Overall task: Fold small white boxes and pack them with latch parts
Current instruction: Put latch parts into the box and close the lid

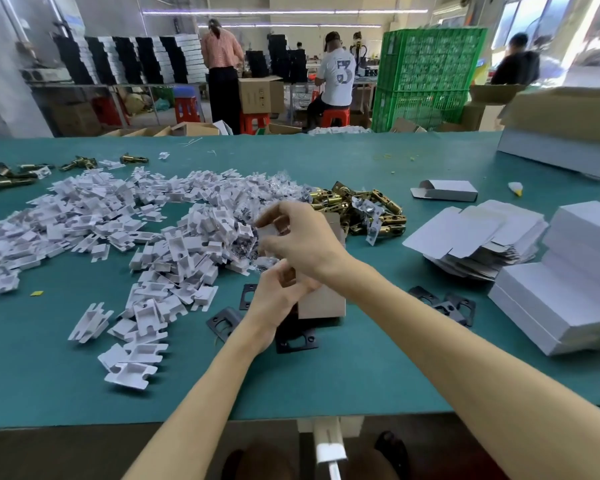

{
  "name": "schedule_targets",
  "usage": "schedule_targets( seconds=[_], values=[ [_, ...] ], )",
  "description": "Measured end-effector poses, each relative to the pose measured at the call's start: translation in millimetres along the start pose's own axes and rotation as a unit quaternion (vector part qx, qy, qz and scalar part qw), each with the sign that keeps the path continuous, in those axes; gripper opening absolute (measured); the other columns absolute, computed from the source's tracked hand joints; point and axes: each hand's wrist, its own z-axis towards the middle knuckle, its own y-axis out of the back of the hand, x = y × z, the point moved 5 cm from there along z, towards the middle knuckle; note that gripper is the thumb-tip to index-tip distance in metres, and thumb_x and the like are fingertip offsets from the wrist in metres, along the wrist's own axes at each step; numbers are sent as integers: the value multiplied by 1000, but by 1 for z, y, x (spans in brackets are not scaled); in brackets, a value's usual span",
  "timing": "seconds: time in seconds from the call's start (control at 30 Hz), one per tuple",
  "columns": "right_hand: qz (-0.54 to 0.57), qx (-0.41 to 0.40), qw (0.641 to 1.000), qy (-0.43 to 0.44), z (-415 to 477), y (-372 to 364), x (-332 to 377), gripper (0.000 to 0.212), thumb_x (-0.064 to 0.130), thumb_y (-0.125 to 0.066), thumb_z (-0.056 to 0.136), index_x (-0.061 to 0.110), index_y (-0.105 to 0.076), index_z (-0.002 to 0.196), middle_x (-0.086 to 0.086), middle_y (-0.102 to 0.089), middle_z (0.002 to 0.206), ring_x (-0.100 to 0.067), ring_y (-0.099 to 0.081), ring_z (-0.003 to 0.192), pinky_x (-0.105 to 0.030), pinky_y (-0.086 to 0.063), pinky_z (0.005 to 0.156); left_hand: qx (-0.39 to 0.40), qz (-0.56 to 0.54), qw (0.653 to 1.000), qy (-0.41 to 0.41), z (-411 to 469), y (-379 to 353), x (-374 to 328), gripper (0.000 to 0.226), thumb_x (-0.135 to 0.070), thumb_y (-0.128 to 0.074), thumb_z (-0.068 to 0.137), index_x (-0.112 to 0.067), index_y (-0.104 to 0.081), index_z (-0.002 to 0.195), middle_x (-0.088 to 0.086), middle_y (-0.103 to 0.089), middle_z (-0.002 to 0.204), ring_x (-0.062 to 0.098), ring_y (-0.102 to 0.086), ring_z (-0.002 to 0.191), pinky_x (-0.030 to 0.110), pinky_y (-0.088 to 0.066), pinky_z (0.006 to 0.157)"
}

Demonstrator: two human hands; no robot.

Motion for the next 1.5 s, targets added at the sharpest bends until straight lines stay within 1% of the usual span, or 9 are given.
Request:
schedule_targets(
  seconds=[0.07,0.2,0.3,0.5,0.77,0.87,1.1,1.3,1.5],
  values=[
    [8,-39,999,8,-4,21,-3,16,5,-69,92,7,-70,108,-3,-70,88,-11,-65,76,-17,-52,69,6,-22,1000,-1,0,-3,-3,35,-16,-78,90,-16,-70,124,-5,-78,116,7,-71,110,16,-54,83],
    [-20,-112,992,50,-12,48,-6,10,9,-72,92,11,-73,102,2,-69,83,-7,-63,74,-11,-49,65,9,-61,998,11,-1,-5,-3,47,-24,-83,81,-16,-70,125,1,-78,117,17,-73,109,25,-59,82],
    [-56,-135,988,50,-14,57,-13,10,9,-72,92,16,-74,100,-3,-71,87,-16,-66,84,-30,-57,79,6,-70,997,14,-2,-4,-2,51,-26,-84,77,-17,-70,125,3,-78,118,20,-73,111,28,-60,85],
    [-94,-117,987,54,-17,54,-26,47,3,-73,89,24,-65,131,1,-65,102,-20,-65,92,-41,-55,91,19,-78,997,4,-2,-4,-4,48,-21,-84,78,-16,-71,124,5,-78,117,18,-74,108,24,-58,81],
    [-181,-82,977,73,-14,45,-29,19,6,-67,92,10,-66,111,-4,-61,110,-23,-58,101,-35,-48,88,24,-91,996,-1,-2,-4,-3,46,-20,-86,79,-14,-71,122,7,-78,116,19,-74,106,26,-59,82],
    [-215,-87,970,72,-16,46,-32,21,10,-67,94,8,-67,115,-7,-57,116,-24,-54,108,-32,-42,92,28,-95,995,-2,-2,-4,-3,43,-20,-87,80,-17,-72,120,8,-78,116,20,-74,106,26,-59,82],
    [-273,-116,953,54,-20,55,-39,28,22,-69,95,15,-70,122,-5,-54,113,-26,-45,114,-39,-40,99,33,-96,995,-3,-2,-5,-3,40,-17,-85,81,-18,-73,120,8,-78,117,19,-75,105,25,-59,80],
    [-253,-120,958,58,-20,53,-39,28,20,-69,95,14,-71,123,-5,-56,110,-26,-45,112,-42,-41,99,34,-95,995,-4,-3,-4,-4,40,-17,-85,81,-20,-73,119,7,-78,117,19,-75,106,25,-59,80],
    [-258,-124,956,66,-23,51,-42,25,13,-63,99,10,-73,122,-6,-58,118,-25,-43,116,-35,-38,103,30,-97,995,-3,-2,-5,-2,43,-19,-84,80,-18,-72,121,7,-77,117,19,-74,106,25,-59,81]
  ],
)
